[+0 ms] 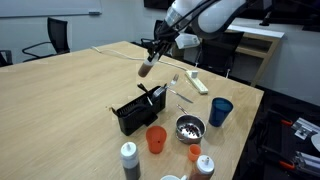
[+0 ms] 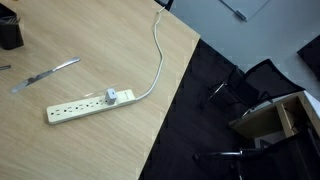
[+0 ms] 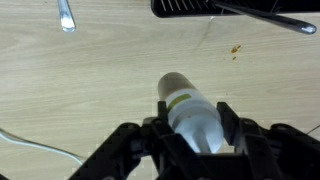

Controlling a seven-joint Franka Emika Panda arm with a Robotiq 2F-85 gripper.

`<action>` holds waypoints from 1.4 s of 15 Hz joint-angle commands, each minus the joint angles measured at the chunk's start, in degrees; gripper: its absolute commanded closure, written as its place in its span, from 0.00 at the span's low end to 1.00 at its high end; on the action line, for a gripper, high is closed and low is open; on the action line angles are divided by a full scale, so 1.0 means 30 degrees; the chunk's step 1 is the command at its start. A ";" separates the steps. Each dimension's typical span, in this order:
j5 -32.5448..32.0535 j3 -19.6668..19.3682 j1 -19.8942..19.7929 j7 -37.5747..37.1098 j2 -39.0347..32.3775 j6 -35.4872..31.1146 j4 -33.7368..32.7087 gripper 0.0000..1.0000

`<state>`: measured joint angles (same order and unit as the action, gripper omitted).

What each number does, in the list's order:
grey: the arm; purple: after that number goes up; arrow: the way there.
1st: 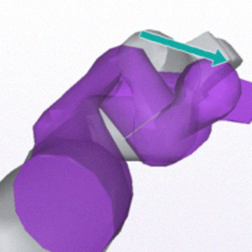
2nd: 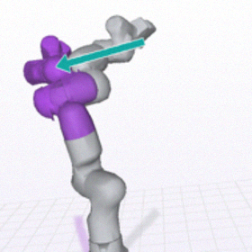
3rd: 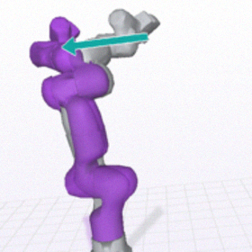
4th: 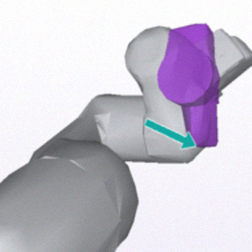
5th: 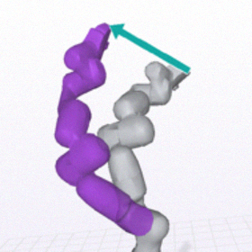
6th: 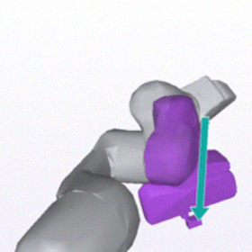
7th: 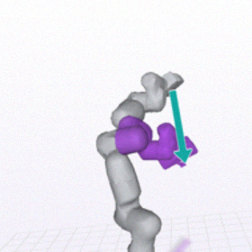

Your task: Move the sauce bottle on the right side of the table backwards

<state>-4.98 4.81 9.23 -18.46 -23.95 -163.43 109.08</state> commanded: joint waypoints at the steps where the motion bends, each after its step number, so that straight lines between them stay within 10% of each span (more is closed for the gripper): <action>1: 0.1849 0.1139 -0.0505 0.2829 -0.2411 0.0857 -0.2595 0.73; 18: -0.0196 -0.0458 0.0783 0.5421 -0.8731 0.8310 -1.1234 0.73; 20: -0.0323 -0.0543 0.0904 0.5309 -0.9058 0.8850 -1.1911 0.23; 21: -0.0368 -0.0624 0.0986 0.5181 -0.9187 0.8987 -1.2160 0.21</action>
<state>-5.38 4.15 11.07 -3.20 -49.15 -139.54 76.75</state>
